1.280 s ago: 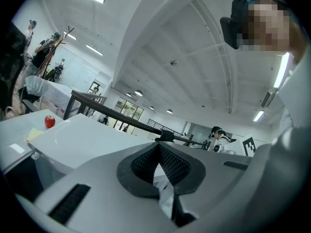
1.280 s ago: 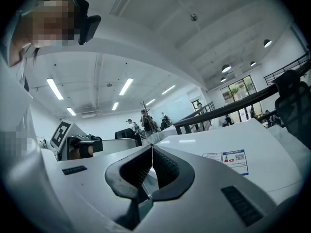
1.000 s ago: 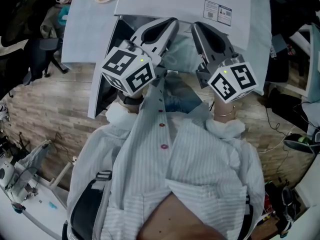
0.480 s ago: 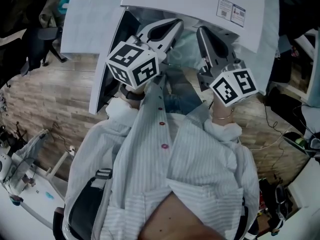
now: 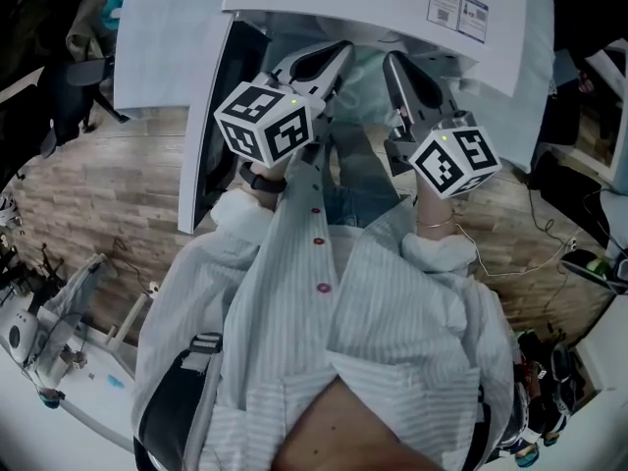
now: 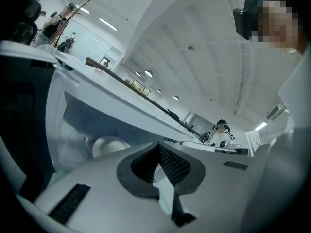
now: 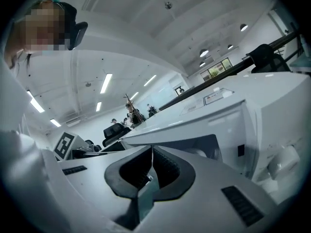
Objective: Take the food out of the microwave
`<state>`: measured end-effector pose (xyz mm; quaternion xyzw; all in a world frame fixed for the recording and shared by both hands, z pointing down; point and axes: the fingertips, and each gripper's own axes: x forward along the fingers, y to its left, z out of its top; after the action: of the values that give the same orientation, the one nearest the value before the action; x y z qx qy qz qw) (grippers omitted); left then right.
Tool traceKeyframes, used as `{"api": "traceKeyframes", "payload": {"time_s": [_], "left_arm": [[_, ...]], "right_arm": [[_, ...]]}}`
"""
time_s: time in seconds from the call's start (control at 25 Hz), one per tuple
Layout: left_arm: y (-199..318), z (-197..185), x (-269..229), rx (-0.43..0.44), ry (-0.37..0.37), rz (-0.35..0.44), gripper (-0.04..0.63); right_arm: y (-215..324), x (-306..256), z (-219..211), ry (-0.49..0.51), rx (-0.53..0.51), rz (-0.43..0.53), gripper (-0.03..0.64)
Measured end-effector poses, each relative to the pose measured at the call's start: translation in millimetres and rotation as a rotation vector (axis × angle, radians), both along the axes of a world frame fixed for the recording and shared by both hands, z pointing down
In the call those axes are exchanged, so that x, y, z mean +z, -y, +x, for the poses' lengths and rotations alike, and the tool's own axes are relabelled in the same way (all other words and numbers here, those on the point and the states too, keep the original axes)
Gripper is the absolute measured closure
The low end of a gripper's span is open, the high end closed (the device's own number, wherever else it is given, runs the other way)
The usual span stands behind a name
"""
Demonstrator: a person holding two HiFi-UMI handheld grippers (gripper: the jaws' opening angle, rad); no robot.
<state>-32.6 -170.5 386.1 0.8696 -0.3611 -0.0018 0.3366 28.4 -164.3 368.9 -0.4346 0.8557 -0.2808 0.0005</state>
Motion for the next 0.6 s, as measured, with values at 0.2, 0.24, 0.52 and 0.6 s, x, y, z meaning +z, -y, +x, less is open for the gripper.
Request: {"api": "traceKeyframes", "payload": {"time_s": [0.2, 0.24, 0.52, 0.6], "left_arm": [[0.1, -1.7, 21.7, 0.001, 0.003, -0.038, 0.588], [0.2, -1.2, 26.4, 0.003, 0.006, -0.046, 0.588], [1.8, 6.4, 56.8, 0.014, -0.013, -0.114, 0.588], [2.3, 9.6, 66.0, 0.012, -0.030, -0.142, 0.588]], "right_arm": [[6.4, 30.8, 0.2, -0.001, 0.037, -0.049, 0.584], [8.2, 36.8, 0.8, 0.003, 0.045, -0.062, 0.584], [16.2, 78.1, 4.1, 0.003, 0.086, -0.150, 0.583], [16.3, 90.1, 3.5, -0.001, 0.092, -0.178, 0.583]]}}
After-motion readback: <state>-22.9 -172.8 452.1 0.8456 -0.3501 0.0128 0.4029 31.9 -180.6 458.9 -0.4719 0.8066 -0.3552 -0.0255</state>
